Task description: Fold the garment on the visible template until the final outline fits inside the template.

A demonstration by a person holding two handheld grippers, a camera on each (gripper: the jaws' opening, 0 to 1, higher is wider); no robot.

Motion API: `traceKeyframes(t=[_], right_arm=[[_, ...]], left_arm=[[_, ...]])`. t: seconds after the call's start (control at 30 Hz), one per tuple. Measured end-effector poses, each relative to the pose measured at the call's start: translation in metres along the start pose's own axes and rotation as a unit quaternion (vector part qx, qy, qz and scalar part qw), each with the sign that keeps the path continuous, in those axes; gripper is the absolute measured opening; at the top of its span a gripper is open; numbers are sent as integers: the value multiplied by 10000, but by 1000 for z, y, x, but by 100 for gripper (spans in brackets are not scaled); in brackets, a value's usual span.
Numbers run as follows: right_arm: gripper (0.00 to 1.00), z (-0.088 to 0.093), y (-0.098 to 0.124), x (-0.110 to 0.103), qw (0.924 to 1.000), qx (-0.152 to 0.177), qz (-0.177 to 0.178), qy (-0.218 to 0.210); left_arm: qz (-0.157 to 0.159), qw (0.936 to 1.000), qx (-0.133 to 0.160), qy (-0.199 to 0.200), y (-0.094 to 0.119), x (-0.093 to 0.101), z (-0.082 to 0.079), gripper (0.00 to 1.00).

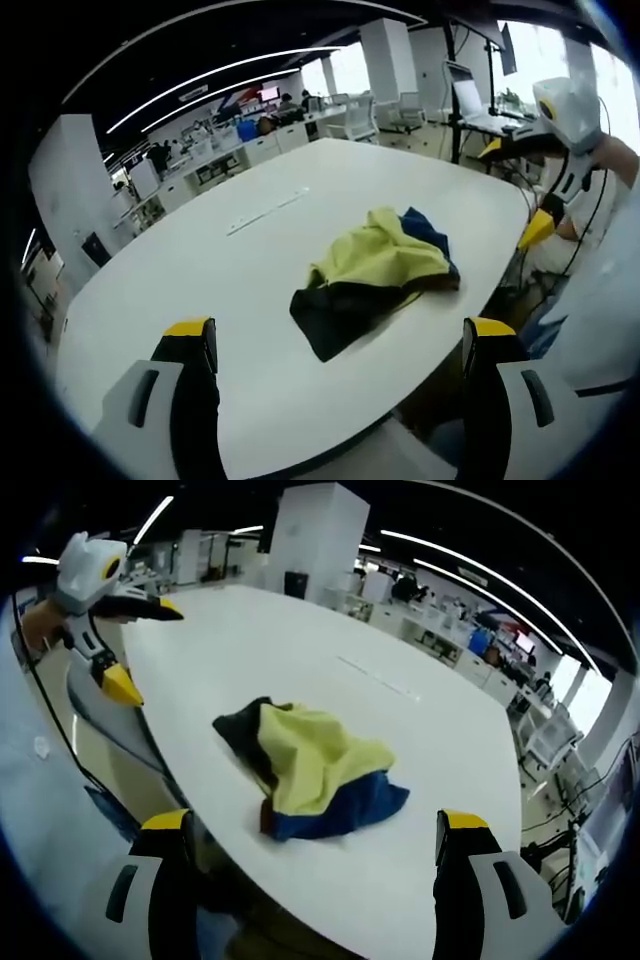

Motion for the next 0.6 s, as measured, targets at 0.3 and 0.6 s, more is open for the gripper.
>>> traceKeyframes(t=[0.3, 0.6], right_arm=[[100, 1, 0, -2, 10000, -18, -59, 42], [100, 2, 0, -3, 10000, -4, -84, 37]], left_arm=[[-4, 10000, -24, 42, 1, 3, 1, 100], [-35, 10000, -31, 45, 3, 4, 1, 100]])
Point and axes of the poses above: the point that each gripper's makers call its tool centre point, and the gripper's own axes: y roughly backward along the fingers, x roughly to its right, z roughly out of its underside, the point moved 2 cm from there along y, roughly backward along the fingers, and after that the axes turned 5 degrees about -y, right-handed, at the moved point
